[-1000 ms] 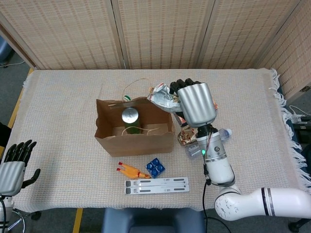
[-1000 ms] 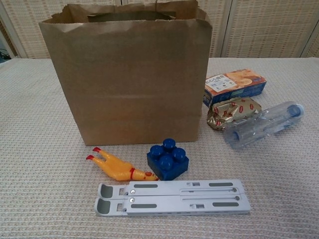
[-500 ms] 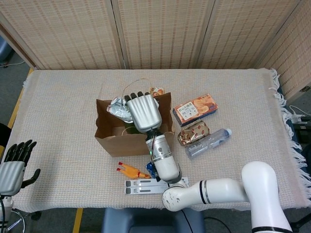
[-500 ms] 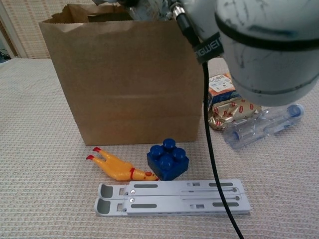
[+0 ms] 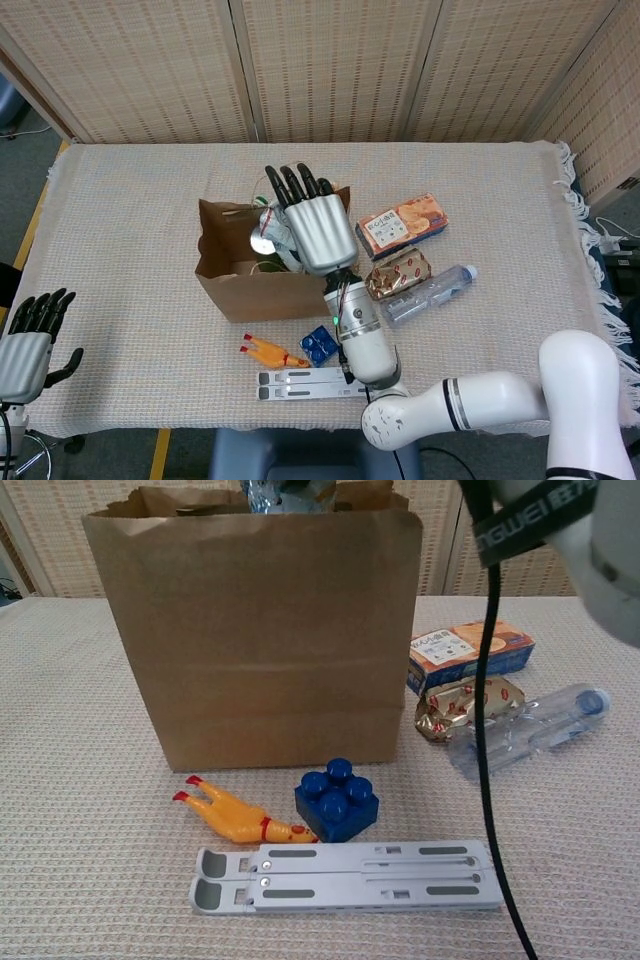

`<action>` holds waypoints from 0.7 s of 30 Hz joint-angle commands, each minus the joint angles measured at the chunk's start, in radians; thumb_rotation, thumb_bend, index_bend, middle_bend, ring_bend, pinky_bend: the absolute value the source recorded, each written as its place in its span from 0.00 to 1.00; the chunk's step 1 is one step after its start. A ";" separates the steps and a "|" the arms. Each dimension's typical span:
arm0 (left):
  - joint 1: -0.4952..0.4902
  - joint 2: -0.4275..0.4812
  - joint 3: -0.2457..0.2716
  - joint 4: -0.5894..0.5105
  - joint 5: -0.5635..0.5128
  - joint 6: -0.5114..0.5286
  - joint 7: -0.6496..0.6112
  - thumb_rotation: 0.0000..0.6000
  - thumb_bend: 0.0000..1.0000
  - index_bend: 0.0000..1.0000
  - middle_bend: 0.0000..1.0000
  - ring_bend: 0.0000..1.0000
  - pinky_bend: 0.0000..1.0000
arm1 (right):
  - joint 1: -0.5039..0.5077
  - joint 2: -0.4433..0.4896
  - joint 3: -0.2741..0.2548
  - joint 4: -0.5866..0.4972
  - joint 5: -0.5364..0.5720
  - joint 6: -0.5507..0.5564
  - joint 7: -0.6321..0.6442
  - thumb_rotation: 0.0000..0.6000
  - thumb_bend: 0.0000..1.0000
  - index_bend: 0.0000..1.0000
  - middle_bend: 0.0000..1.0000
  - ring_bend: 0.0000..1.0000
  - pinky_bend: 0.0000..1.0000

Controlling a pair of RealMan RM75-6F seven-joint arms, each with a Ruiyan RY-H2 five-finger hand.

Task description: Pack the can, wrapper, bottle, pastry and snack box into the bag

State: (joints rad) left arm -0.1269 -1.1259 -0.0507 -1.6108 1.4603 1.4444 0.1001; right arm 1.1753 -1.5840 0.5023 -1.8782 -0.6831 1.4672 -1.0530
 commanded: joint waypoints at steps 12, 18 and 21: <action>0.003 -0.011 -0.005 -0.010 -0.009 0.010 0.042 1.00 0.36 0.00 0.00 0.00 0.00 | -0.246 0.320 -0.058 -0.218 -0.029 -0.009 0.194 1.00 0.05 0.00 0.11 0.07 0.26; 0.002 -0.010 -0.005 -0.009 -0.010 0.008 0.037 1.00 0.36 0.00 0.00 0.00 0.00 | -0.214 0.268 -0.084 -0.173 -0.030 -0.029 0.183 1.00 0.05 0.00 0.11 0.07 0.26; 0.002 -0.008 -0.004 -0.009 -0.008 0.006 0.029 1.00 0.36 0.00 0.00 0.00 0.00 | -0.189 0.230 -0.086 -0.152 -0.025 -0.030 0.170 1.00 0.04 0.00 0.11 0.07 0.26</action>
State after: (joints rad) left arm -0.1250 -1.1340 -0.0552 -1.6198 1.4515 1.4507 0.1304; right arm 0.9734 -1.3380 0.4193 -2.0416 -0.7116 1.4396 -0.8752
